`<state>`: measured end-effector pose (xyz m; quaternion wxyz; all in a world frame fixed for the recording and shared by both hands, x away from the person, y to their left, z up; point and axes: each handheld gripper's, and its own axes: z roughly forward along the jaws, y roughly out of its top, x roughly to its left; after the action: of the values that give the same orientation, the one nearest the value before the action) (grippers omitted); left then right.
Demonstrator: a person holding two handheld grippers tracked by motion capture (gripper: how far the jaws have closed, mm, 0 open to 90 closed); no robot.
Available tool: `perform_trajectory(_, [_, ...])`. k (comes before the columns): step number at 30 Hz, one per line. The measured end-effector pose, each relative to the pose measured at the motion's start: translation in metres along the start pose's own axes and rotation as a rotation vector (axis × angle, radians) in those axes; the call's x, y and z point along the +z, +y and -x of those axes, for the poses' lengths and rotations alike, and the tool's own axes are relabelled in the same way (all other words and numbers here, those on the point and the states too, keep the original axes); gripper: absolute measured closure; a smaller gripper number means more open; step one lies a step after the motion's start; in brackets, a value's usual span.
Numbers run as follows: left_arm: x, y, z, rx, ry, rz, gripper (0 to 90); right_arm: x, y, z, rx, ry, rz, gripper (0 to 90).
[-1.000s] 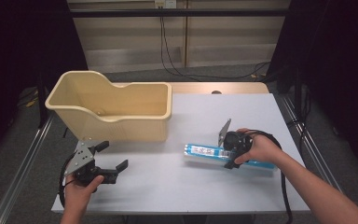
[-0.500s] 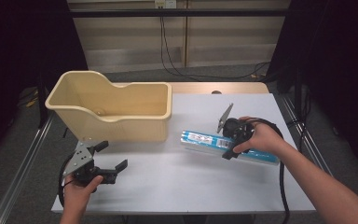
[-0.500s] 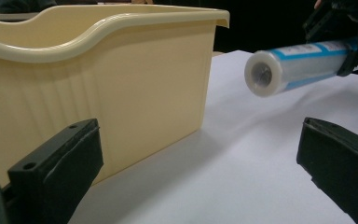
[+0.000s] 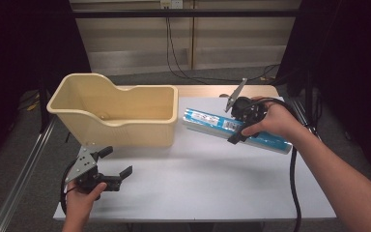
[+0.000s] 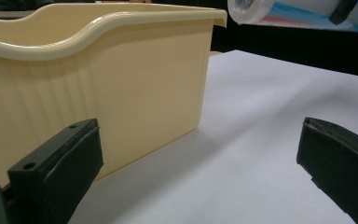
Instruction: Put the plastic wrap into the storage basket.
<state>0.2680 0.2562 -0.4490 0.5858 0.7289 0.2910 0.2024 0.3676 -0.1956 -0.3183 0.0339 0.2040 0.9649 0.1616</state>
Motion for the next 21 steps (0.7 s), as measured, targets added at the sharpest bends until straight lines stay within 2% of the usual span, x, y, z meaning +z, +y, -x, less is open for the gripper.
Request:
perform_trajectory(11, [0.001,0.001,0.002,-0.008,-0.003,0.008,0.1,-0.024,0.023,0.013,0.007,-0.042,0.022,31.6])
perform_trajectory(15, [0.0,0.001,0.001,0.002,-0.003,0.006,0.1,-0.027,0.031,0.017,0.006,-0.05,0.021,31.6])
perform_trajectory(21, [0.001,0.0,0.002,-0.007,-0.012,0.007,0.1,-0.025,0.054,0.026,-0.01,-0.067,0.016,31.6])
